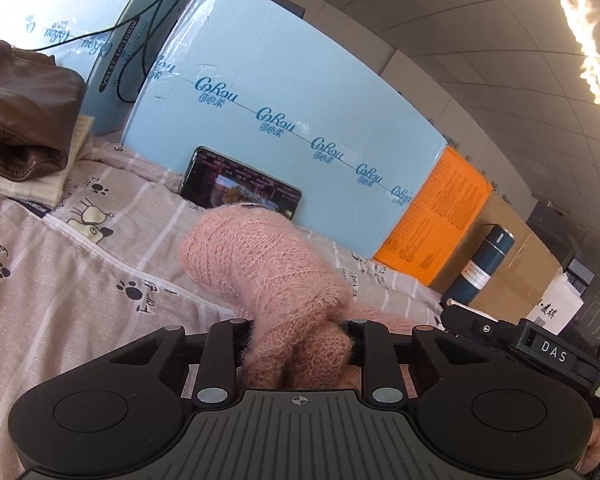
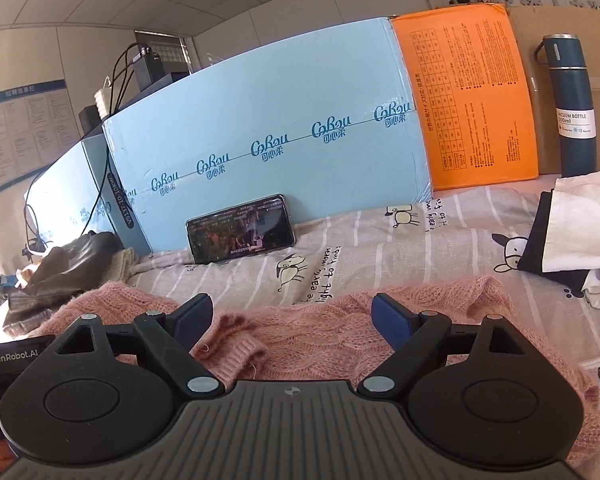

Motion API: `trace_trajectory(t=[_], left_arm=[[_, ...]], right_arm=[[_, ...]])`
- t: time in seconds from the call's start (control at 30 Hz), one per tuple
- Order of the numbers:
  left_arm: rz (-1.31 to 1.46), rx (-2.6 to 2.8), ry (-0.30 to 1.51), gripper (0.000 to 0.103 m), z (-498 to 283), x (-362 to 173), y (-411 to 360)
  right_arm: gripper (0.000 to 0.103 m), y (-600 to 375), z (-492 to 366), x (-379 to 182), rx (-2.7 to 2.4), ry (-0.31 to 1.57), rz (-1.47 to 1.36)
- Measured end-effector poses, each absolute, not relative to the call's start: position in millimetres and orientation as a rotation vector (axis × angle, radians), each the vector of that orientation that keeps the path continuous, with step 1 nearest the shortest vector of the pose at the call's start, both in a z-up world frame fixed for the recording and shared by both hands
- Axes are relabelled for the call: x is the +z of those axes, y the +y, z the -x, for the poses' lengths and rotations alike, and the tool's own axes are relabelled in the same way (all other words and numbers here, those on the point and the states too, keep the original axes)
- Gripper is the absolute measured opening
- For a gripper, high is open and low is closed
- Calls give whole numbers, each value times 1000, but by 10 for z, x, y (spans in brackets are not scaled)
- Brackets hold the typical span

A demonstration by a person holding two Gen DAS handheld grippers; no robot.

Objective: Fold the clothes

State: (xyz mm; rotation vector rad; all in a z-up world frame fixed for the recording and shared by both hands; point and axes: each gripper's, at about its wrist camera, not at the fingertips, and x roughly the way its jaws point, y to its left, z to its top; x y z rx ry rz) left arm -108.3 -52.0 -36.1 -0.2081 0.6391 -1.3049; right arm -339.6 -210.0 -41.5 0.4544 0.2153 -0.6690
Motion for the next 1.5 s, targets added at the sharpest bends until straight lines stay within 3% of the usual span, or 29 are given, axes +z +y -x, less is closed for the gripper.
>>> trace_trajectory(t=[0.57,0.83,1.03,1.1,1.17,1.23,1.3,1.33,1.4,1.47,1.5], left_arm=[[-174,-901,55,20,1156,250,-297],[-443,-1061,-212,24,2125,85,-676],[-533,-1292,-233,25,2636,-147,-841],[-557,-1356,-212,30,2712,-209,-894],[-573,-1404,-197,49,2771,-266,-912],[-579,-1454,-151,59,2767,-306,-938],[-533,-1511,-94,60,2692,-287,-927],[-479,-1545,-59,65,2615,-244,-899],[-370,-1607,10,80,2460,-159,-845],[-259,-1666,81,101,2305,-73,-790],[-203,-1694,116,102,2227,-31,-762]], right_arm=[[90,-2349,3759,-371,-684,51,-690],[90,-2355,3767,-385,-682,44,-697],[90,-2379,3804,-388,-625,32,-734],[90,-2379,3831,-379,-602,18,-750],[90,-2370,3855,-366,-594,5,-760],[91,-2353,3862,-348,-587,3,-755],[91,-2347,3859,-341,-573,7,-755],[91,-2346,3855,-340,-566,12,-757],[91,-2347,3852,-340,-557,18,-763],[91,-2350,3858,-338,-555,22,-773],[91,-2345,3869,-333,-552,22,-776]])
